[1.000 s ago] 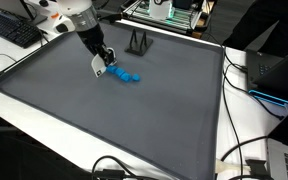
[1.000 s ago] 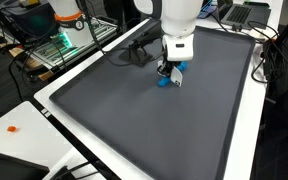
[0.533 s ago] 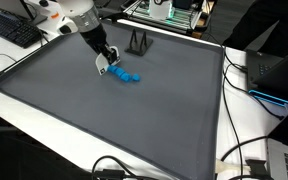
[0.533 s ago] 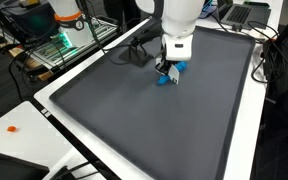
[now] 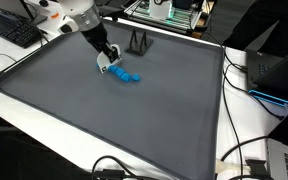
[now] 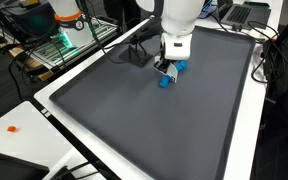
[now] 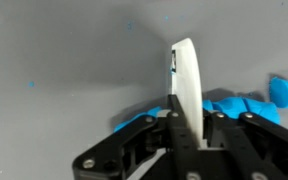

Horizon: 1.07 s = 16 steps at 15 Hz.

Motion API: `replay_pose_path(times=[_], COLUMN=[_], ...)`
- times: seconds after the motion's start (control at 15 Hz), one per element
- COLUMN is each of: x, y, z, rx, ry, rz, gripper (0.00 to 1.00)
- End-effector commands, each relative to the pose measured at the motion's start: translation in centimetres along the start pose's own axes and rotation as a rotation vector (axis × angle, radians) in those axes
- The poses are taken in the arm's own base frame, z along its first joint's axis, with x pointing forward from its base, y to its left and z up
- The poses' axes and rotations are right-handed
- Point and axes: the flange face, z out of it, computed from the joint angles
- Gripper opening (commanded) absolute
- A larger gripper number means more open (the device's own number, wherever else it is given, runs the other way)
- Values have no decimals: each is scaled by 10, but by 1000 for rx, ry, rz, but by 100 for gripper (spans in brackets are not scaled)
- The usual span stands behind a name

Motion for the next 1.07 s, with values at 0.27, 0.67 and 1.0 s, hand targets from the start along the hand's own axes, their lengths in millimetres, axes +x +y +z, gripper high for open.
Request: replay_pose_path(times=[0.27, 0.67, 1.0], x=[-16, -39, -67], y=[10, 10, 10], z=[-36, -63, -65], rx=[32, 142, 246], ry=[-16, 66, 136], rz=[33, 162, 333], gripper=[2, 2, 2])
